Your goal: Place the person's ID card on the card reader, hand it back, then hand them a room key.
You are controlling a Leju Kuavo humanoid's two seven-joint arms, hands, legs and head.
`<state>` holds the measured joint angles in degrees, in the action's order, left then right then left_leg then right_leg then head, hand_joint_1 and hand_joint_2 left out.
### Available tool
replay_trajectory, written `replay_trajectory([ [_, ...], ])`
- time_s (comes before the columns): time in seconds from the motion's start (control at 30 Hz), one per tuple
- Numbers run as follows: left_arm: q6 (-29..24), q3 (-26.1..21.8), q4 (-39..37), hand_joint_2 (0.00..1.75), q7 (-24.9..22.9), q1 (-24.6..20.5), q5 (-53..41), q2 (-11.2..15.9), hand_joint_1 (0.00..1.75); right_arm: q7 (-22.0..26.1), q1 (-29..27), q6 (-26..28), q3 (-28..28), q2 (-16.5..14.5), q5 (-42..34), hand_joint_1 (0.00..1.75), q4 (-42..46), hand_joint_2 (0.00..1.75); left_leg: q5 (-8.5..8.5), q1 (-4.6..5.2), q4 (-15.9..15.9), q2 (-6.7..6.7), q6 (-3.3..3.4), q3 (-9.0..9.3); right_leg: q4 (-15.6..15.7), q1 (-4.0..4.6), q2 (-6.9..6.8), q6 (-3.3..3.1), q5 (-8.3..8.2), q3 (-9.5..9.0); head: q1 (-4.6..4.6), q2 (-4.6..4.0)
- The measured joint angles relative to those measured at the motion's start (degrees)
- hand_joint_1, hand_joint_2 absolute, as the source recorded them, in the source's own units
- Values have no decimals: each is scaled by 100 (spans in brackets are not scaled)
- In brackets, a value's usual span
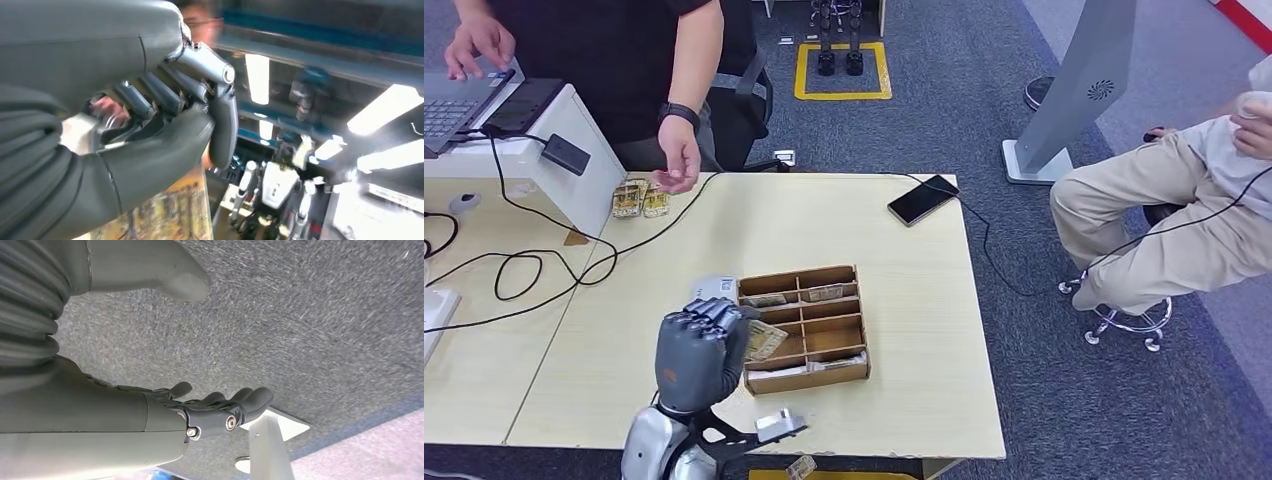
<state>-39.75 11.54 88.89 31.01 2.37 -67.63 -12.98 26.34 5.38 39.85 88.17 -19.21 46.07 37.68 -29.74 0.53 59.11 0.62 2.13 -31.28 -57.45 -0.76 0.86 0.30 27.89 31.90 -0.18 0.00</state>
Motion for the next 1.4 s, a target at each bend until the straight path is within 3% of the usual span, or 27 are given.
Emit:
replay_trajectory([
  [0.2, -12, -287, -36, 175, 135, 43, 1063, -53, 175, -47, 3, 2, 0, 0, -29, 0, 41, 175, 0, -1, 0, 2, 0, 0, 0, 1, -4, 0, 0, 2, -4, 0],
  [0.47, 271, -285, -140, 175, -276, -250, 3904, -22, 175, -62, 27, 2, 0, 0, 8, 0, 109, 175, 1, -1, 0, 0, 0, 3, 0, 1, -1, 0, -1, 2, -3, 0],
  [0.8, 482, -280, -363, 175, -651, -750, 4944, -15, 175, -52, 56, 0, 0, -1, 21, 0, 120, 175, 1, -1, 1, 0, 1, 0, 0, 0, 1, 0, -1, 2, -3, 0],
  [1.23, 493, -280, -986, 175, -852, -1299, 5224, 125, 175, 49, 116, -1, 0, -3, 159, 0, 113, 175, 1, -1, 1, 2, 0, -2, 0, 0, -3, 0, -1, 2, -4, 0],
  [1.27, 492, -280, -1048, 175, -876, -1335, 5207, 150, 170, 52, 123, 0, 0, -3, 173, 0, 110, 175, 1, -1, 1, 2, 0, -2, -1, 1, -3, 0, -1, 2, -4, 0],
  [1.3, 490, -280, -1103, 175, -894, -1367, 5195, 171, 141, 54, 131, 0, 0, -4, 184, 0, 108, 175, 1, -1, 1, 2, 0, -2, -1, 1, -3, 0, -1, 2, -4, 0],
  [1.4, 490, -280, -1260, 175, -953, -1456, 5194, 227, 15, 68, 149, -1, 0, -4, 205, 0, 100, 175, 1, -1, 1, 2, 0, -3, -1, 1, -3, 0, -1, 2, -4, 0],
])
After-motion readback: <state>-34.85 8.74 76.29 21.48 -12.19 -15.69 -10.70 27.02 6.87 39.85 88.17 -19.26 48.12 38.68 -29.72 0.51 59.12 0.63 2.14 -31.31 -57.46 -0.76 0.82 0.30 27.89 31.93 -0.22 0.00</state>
